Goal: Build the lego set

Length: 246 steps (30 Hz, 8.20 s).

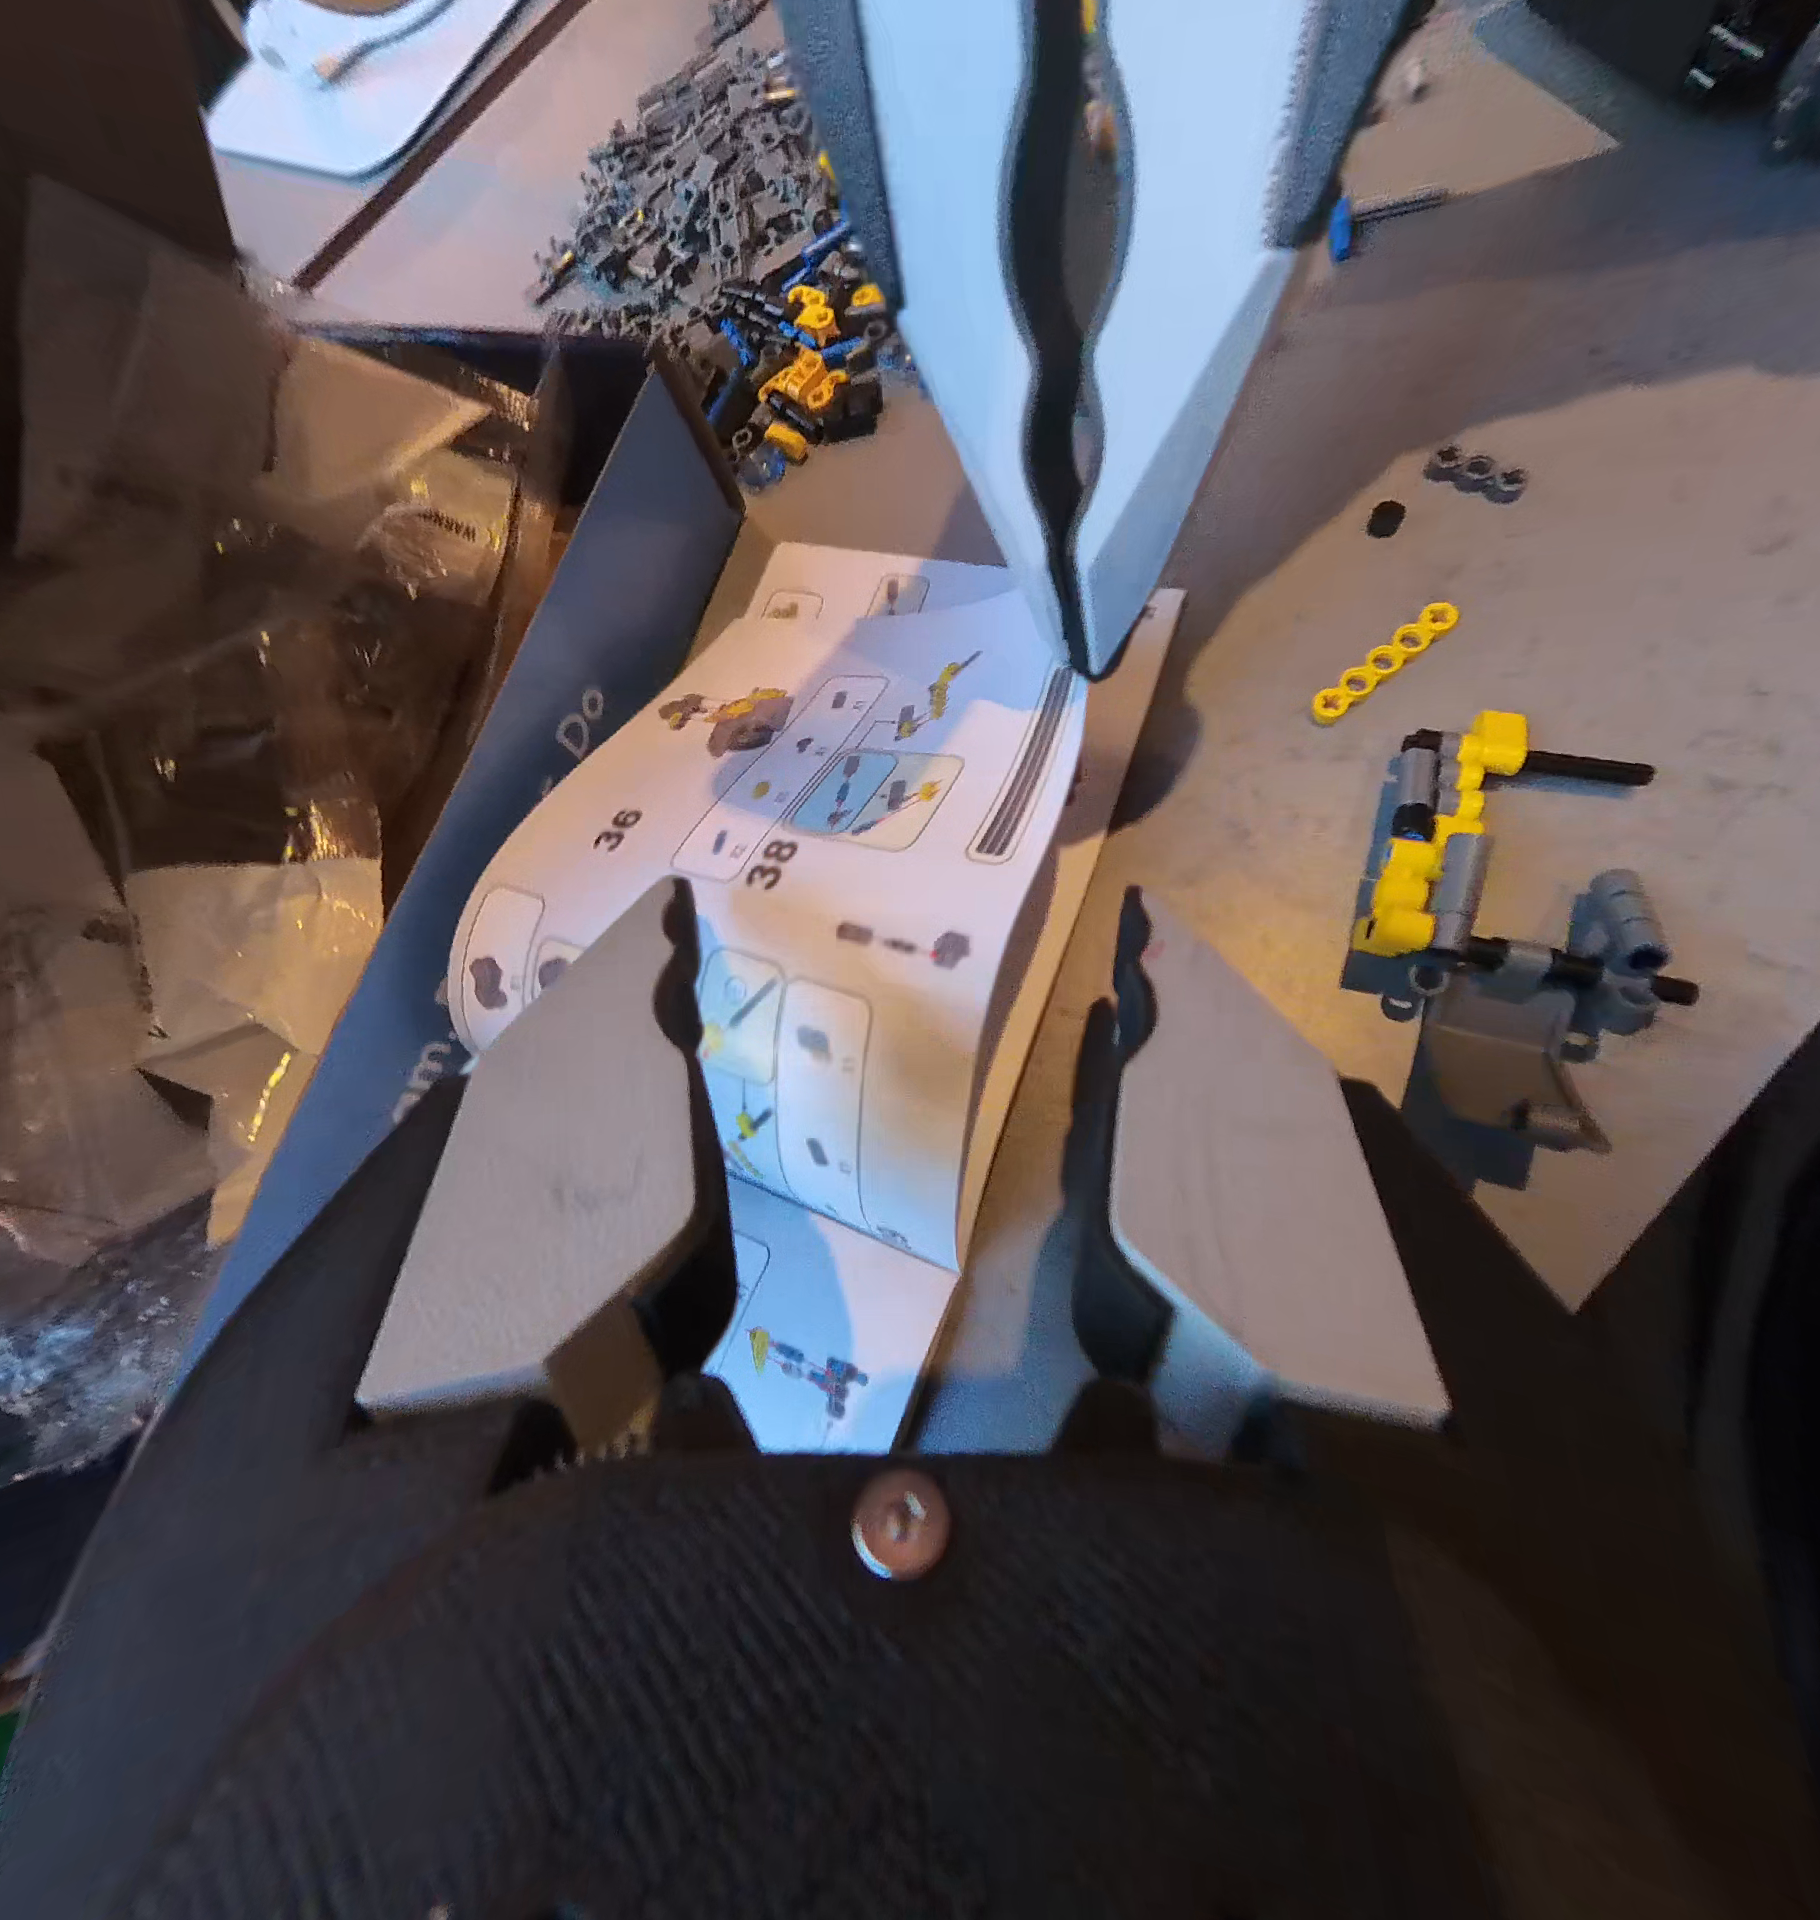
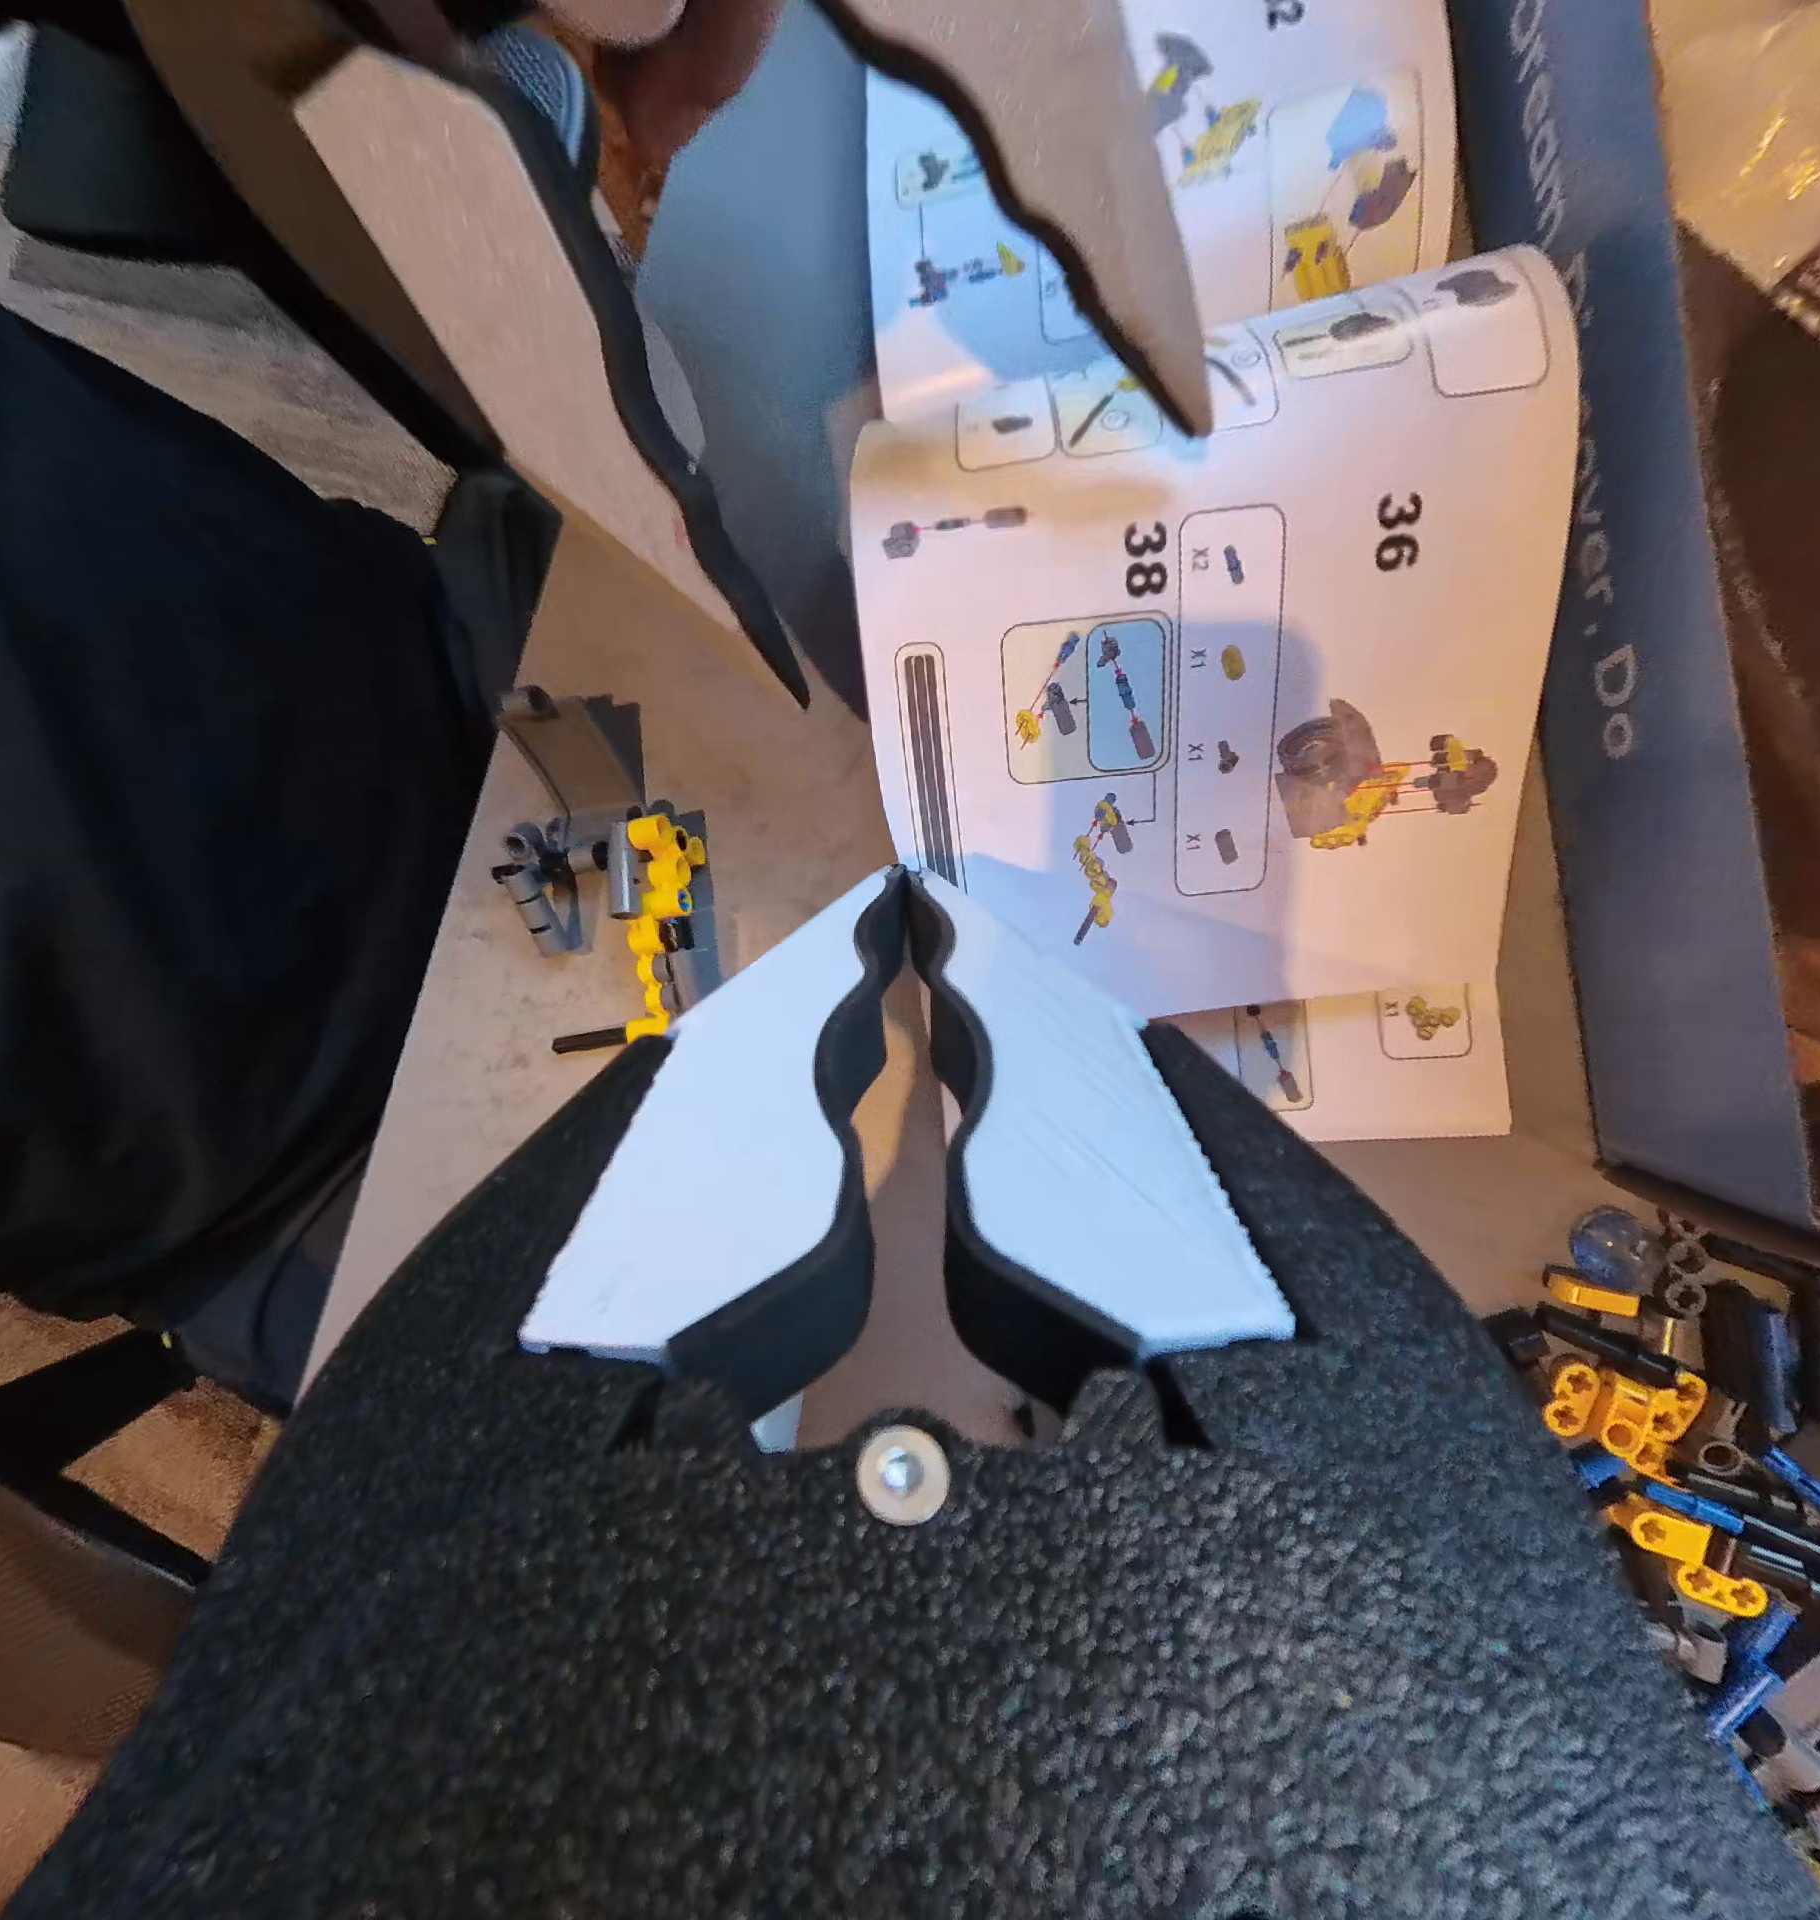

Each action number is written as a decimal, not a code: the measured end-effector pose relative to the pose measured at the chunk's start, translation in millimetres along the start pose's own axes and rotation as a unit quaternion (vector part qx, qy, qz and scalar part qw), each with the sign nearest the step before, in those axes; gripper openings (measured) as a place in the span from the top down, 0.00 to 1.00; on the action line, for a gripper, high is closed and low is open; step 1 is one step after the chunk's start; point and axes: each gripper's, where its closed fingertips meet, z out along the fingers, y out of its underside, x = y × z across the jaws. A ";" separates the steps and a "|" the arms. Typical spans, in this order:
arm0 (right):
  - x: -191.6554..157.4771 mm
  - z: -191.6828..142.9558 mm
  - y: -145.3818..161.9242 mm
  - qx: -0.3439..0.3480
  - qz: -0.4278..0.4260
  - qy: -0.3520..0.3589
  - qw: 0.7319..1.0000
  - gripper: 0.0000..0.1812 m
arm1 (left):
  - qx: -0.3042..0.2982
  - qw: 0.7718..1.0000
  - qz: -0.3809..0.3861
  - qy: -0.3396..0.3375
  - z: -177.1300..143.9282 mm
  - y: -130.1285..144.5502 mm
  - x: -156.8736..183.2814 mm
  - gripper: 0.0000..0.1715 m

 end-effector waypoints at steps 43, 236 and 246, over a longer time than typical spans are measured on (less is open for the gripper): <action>4.7 -25.4 12.7 0.187 0.007 0.276 0.943 1.00 | 0.038 0.998 0.018 0.054 27.5 9.1 32.0 0.99; -26.7 -10.9 48.9 0.208 0.133 0.348 0.905 0.67 | 0.142 0.959 -0.173 0.171 -77.4 63.2 122.3 1.00; -27.4 -36.3 49.3 0.243 0.125 0.407 0.872 0.74 | 0.168 0.963 -0.116 0.173 -73.5 47.5 124.5 1.00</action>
